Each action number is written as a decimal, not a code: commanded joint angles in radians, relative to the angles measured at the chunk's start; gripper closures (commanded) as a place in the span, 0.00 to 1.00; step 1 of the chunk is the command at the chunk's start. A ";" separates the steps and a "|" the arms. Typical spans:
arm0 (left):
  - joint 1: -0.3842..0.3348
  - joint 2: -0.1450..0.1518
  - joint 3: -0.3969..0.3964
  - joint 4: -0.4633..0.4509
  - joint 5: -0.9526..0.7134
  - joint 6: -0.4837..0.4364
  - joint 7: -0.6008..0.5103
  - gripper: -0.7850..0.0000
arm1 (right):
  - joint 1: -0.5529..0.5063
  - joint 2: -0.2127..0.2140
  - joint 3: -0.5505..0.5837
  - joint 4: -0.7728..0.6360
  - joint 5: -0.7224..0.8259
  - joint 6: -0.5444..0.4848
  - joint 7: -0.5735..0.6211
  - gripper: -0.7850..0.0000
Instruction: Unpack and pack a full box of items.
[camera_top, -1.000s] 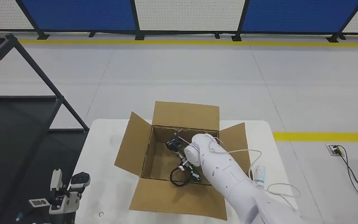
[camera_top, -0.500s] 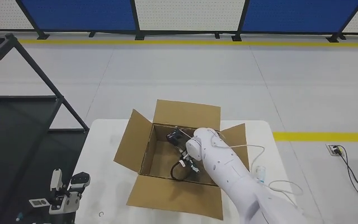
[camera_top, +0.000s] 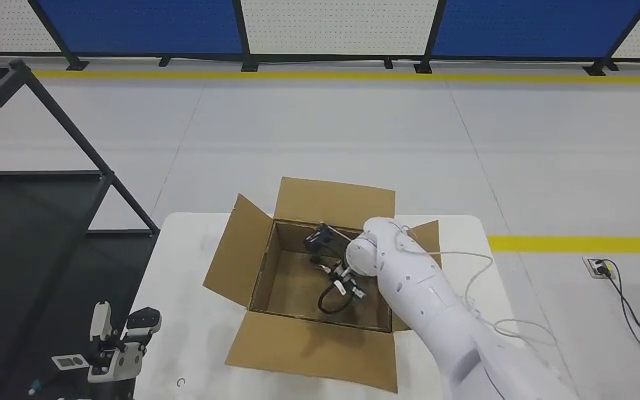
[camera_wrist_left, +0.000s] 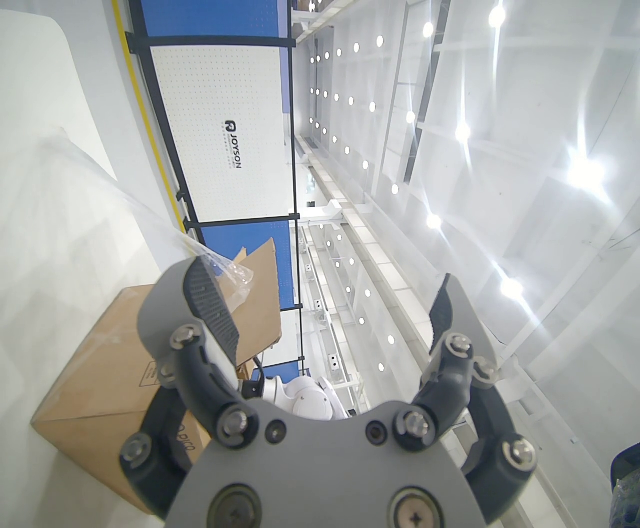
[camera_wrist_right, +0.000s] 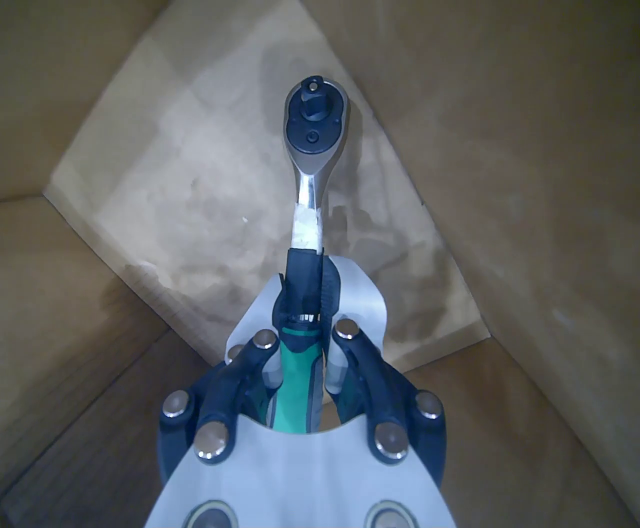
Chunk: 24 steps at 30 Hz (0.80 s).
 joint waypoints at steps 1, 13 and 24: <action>0.000 0.000 0.000 0.000 0.000 0.000 0.000 0.00 | -0.006 0.003 -0.003 -0.008 -0.010 0.004 0.041 1.00; 0.000 0.000 0.000 0.000 0.000 0.000 0.000 0.00 | -0.026 0.018 0.007 -0.044 -0.032 0.054 0.141 0.58; 0.000 0.000 0.000 0.000 0.000 0.000 0.000 0.00 | -0.045 0.022 0.021 -0.058 -0.045 0.089 0.114 0.60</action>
